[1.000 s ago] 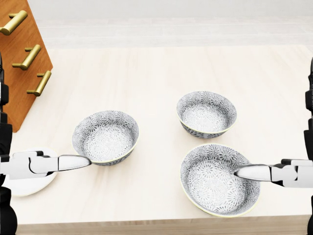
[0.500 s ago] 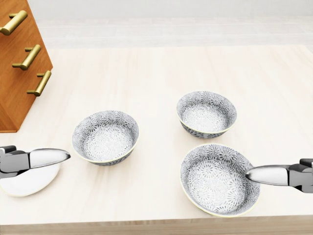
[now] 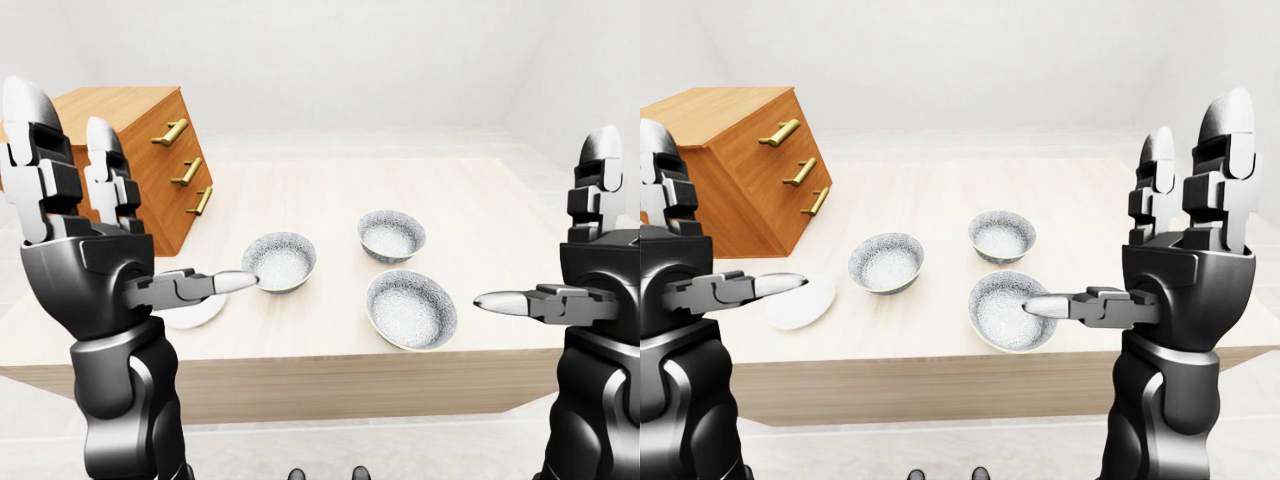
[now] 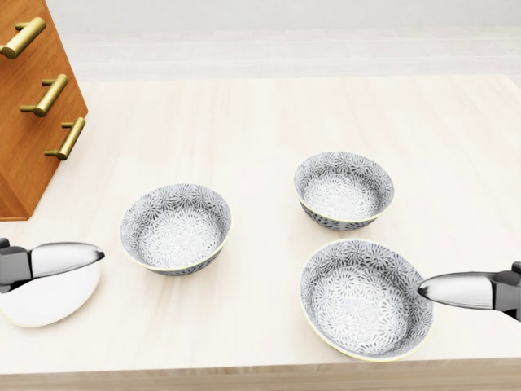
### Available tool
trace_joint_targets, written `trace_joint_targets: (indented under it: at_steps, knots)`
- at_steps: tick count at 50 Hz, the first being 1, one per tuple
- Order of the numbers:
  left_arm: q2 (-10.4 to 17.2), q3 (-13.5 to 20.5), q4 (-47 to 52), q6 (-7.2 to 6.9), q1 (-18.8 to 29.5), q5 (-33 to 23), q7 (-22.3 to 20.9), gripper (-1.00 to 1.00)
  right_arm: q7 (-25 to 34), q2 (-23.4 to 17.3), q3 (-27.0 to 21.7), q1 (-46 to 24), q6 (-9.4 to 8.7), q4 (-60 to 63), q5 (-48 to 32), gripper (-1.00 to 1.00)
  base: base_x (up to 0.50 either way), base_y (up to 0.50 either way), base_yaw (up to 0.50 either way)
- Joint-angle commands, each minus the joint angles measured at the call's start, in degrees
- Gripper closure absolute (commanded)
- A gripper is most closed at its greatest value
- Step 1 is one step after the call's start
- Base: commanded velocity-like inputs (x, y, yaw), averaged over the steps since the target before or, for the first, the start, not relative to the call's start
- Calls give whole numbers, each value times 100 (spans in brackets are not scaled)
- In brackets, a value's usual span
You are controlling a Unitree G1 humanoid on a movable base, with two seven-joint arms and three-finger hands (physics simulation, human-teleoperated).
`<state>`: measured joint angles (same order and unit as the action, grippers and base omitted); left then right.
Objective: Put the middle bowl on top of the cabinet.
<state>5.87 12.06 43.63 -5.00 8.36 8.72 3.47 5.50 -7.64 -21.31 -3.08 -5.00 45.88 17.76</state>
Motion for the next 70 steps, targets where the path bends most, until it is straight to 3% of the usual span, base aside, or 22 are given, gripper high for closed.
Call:
trace_joint_targets:
  at_steps: [1,4,5,7,33,35,70]
  knots:
    - [29,-78,133,0,13,-38,-46,-100,131,-55,-13,59,0,-60,55,-100,0,0,0]
    - [60,-105,120,0,19,-164,-20,-100,62,-77,-18,76,0,41,-44,-100,8,27,0]
    - [35,-96,99,0,27,-139,-53,-100,-67,234,-280,-67,0,70,457,-100,23,50,0]
    - [32,-112,80,0,35,-182,-63,-100,-51,-201,16,56,0,103,-115,-100,24,50,0]
    - [50,-221,172,0,141,-439,-215,-100,245,-25,3,156,0,-62,-322,-100,23,50,0]
    - [57,-99,228,0,234,-392,-225,-100,253,-18,-39,149,0,-56,-313,-100,20,50,0]
    - [33,-98,302,0,190,-396,-236,-100,289,109,96,323,0,-408,-518,-100,19,48,0]
